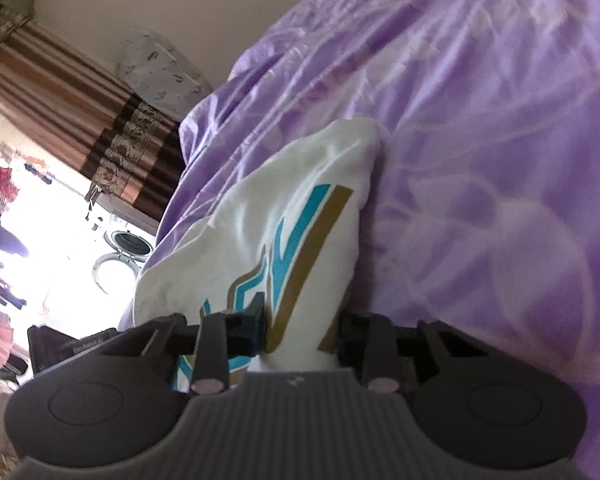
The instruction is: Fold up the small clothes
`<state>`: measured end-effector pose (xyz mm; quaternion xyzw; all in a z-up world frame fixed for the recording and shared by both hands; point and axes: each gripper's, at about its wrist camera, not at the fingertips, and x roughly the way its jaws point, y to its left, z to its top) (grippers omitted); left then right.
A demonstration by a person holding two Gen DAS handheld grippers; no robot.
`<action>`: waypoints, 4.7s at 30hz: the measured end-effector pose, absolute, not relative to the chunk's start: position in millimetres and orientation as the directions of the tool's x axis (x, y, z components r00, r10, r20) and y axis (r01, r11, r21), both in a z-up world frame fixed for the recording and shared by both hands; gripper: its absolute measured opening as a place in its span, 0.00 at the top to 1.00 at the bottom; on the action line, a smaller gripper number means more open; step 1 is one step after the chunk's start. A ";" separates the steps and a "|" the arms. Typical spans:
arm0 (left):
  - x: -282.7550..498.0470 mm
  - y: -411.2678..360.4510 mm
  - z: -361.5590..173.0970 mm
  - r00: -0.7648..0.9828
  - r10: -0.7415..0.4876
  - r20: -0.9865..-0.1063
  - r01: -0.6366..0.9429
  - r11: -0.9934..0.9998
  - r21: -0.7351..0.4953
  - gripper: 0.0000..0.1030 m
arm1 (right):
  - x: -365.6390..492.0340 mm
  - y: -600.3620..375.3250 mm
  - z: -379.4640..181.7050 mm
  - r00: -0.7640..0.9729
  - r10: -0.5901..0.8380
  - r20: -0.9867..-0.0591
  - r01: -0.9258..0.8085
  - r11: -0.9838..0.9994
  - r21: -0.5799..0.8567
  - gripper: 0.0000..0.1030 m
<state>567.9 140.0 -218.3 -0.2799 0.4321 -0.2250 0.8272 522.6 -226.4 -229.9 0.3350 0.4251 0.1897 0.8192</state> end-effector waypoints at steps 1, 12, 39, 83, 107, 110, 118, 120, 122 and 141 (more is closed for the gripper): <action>565.7 138.0 -213.6 0.532 -0.605 -0.593 0.129 0.750 -0.649 0.80 | 521.6 -225.2 -225.3 0.568 0.592 -0.571 -0.037 0.712 0.701 0.77; 493.9 128.0 -111.8 0.631 -0.535 -0.562 0.201 0.812 -0.548 0.80 | 476.8 -217.4 -139.0 0.614 0.573 -0.543 -0.131 0.752 0.646 0.80; 339.3 128.6 -151.5 0.452 -0.513 -0.730 0.142 0.849 -0.509 0.80 | 211.3 -238.2 -137.9 0.534 0.620 -0.574 -0.057 0.704 0.708 0.80; 41.5 42.8 -56.0 0.742 0.029 -0.670 0.042 0.995 0.089 0.21 | -60.7 -127.6 -27.0 0.825 0.127 -0.551 -0.143 0.990 0.014 0.27; 29.1 28.3 -73.5 0.714 0.025 -0.699 0.070 0.992 0.107 0.21 | -80.5 -132.6 -54.9 0.767 0.155 -0.623 -0.121 0.988 0.098 0.27; 29.2 28.7 -73.6 0.714 0.024 -0.700 0.071 0.992 0.107 0.21 | -80.4 -132.6 -55.3 0.764 0.156 -0.627 -0.118 0.988 0.102 0.27; 28.9 28.3 -73.6 0.714 0.022 -0.700 0.074 0.992 0.107 0.21 | -79.9 -133.9 -55.9 0.761 0.155 -0.629 -0.117 0.988 0.103 0.27; 29.1 27.6 -74.1 0.711 0.020 -0.703 0.077 0.991 0.107 0.21 | -79.9 -135.1 -55.8 0.760 0.155 -0.631 -0.115 0.988 0.104 0.27; 28.8 27.2 -73.8 0.710 0.018 -0.704 0.081 0.991 0.107 0.21 | -80.4 -135.7 -55.6 0.760 0.153 -0.632 -0.114 0.988 0.103 0.27; 28.3 26.3 -74.5 0.707 0.006 -0.707 0.095 0.990 0.104 0.21 | -80.8 -138.0 -56.4 0.753 0.151 -0.641 -0.110 0.988 0.104 0.25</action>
